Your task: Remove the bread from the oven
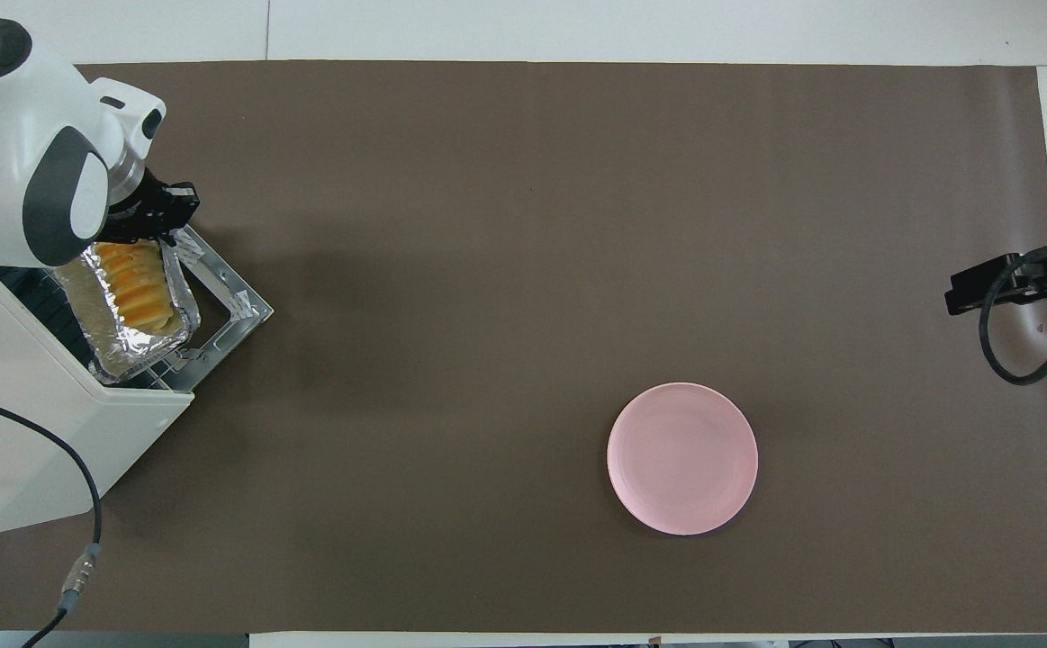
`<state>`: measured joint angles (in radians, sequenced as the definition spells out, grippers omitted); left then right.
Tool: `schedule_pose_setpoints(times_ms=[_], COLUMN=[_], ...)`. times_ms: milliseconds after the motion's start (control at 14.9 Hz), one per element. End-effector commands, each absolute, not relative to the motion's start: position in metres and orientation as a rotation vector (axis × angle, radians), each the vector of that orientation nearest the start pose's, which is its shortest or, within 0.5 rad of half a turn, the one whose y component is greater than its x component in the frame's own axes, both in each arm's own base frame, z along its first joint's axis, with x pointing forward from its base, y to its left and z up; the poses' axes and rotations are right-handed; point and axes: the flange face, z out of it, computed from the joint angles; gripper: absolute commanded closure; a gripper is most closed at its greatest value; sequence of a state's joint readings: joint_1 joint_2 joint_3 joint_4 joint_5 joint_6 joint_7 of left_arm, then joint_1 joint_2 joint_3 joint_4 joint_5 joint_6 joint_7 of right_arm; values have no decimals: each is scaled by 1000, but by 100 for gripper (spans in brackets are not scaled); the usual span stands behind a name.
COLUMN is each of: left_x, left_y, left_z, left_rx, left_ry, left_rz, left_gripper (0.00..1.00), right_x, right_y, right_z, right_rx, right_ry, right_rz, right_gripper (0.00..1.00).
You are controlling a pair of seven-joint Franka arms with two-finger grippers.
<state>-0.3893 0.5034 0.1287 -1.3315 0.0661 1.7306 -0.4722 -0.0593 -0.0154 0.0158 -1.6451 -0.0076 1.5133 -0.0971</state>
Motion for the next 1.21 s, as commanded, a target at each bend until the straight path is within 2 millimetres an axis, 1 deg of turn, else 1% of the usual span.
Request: schedule_pose_setpoints(times_ms=[0, 67, 134, 202, 269, 336, 403, 470, 538, 605, 672, 739, 806, 874, 1008, 1075, 1142], left_x=[642, 619, 596, 577, 562, 548, 533, 529, 528, 528, 530, 532, 534, 537, 538, 538, 548], left_y=[-292, -339, -379, -407, -429, -452, -472, -480, -478, -472, -470, -468, -466, -463, -460, -457, -442], left_z=[438, 437, 436, 432, 426, 416, 400, 383, 366, 357, 356, 357, 357, 358, 362, 365, 370], left_rx=[-2973, -2978, -2979, -2987, -3003, -3019, -3023, -3022, -3016, -3018, -3028, -3034, -3038, -3037, -3019, -3002, -2977], left_ry=[-70, 34, 123, 163, 140, 113, 113, 111, 110, 94, 84, 73, 62, 55, 45, 37, -1], left_rz=[63, 52, 43, 42, 40, 17, 0, -19, -13, 5, 3, 10, 18, 13, 29, 46, 54], left_gripper=[100, 100, 100, 100, 100, 100, 100, 100, 100, 100, 100, 90, 36, 0, 0, 0, 0], right_x=[534, 534, 534, 534, 534, 534, 533, 533, 533, 533, 533, 533, 533, 533, 533, 533, 532], right_y=[-34, -34, -34, -34, -33, -34, -35, -34, -34, -34, -33, -31, -29, -29, -28, -23, -18], right_z=[596, 596, 596, 596, 596, 597, 598, 598, 597, 597, 597, 598, 598, 598, 595, 594, 589], right_rx=[-3119, -3119, -3119, -3119, -3120, -3121, -3120, -3120, -3120, -3120, -3120, -3120, -3121, -3121, -3121, -3120, -3116], right_ry=[-93, -91, -91, -89, -89, -84, -93, -89, -89, -91, -93, -100, -103, -101, -100, -110, -107], right_rz=[188, 188, 188, 188, 188, 181, 181, 181, 183, 183, 183, 179, 179, 179, 179, 167, 161], right_gripper=[0, 0, 0, 0, 0, 0, 0, 0, 0, 0, 0, 0, 0, 0, 0, 0, 0])
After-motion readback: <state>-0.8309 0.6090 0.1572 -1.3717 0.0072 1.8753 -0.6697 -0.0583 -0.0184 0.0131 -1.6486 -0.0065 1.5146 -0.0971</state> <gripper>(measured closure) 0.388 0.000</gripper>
